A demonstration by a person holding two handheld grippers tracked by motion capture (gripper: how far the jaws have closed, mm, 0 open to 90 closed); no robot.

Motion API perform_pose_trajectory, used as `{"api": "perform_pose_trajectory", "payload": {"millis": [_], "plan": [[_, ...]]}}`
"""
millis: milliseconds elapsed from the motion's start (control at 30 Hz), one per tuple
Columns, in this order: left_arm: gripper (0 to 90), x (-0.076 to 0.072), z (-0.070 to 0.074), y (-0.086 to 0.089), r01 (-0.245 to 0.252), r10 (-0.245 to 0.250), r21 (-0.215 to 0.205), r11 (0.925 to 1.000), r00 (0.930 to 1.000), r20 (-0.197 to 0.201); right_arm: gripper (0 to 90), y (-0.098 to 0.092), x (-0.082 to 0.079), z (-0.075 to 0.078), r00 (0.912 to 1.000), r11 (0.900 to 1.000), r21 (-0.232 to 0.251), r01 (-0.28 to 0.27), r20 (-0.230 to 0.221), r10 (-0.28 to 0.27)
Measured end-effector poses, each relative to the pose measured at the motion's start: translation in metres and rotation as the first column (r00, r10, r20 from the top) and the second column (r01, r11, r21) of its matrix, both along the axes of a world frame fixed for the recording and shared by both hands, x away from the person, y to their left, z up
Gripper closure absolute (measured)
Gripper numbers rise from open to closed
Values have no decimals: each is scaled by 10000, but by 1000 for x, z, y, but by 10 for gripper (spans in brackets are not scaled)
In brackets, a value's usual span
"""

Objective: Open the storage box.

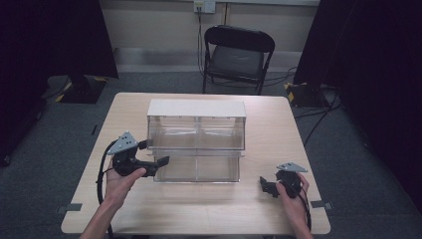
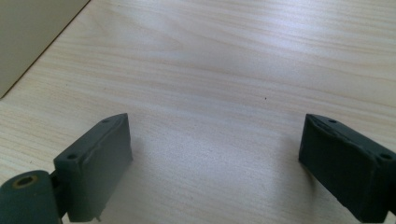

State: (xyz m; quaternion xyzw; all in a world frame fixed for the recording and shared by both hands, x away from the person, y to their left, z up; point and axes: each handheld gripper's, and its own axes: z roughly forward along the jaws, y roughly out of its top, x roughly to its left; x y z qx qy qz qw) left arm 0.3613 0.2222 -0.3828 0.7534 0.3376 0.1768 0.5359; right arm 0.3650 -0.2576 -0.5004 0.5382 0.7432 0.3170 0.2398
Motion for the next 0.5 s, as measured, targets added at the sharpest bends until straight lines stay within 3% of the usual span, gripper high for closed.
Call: {"api": "perform_pose_trajectory", "payload": {"millis": [233,300,367,500], "plan": [[102,1,0,1,45,-45,-63,10000,10000,-86,87,0,0,0,10000,10000,0,0,-1,0],[93,1,0,0,59,-68,-313,9995,9995,-294,87,0,0,0,10000,10000,0,-1,0,1],[95,0,1,-2,-38,38,-4,10000,10000,-65,87,0,0,0,10000,10000,0,0,1,0],[96,0,1,-2,-50,50,-6,10000,10000,-85,87,0,0,0,10000,10000,4,2,-5,-2]]}}
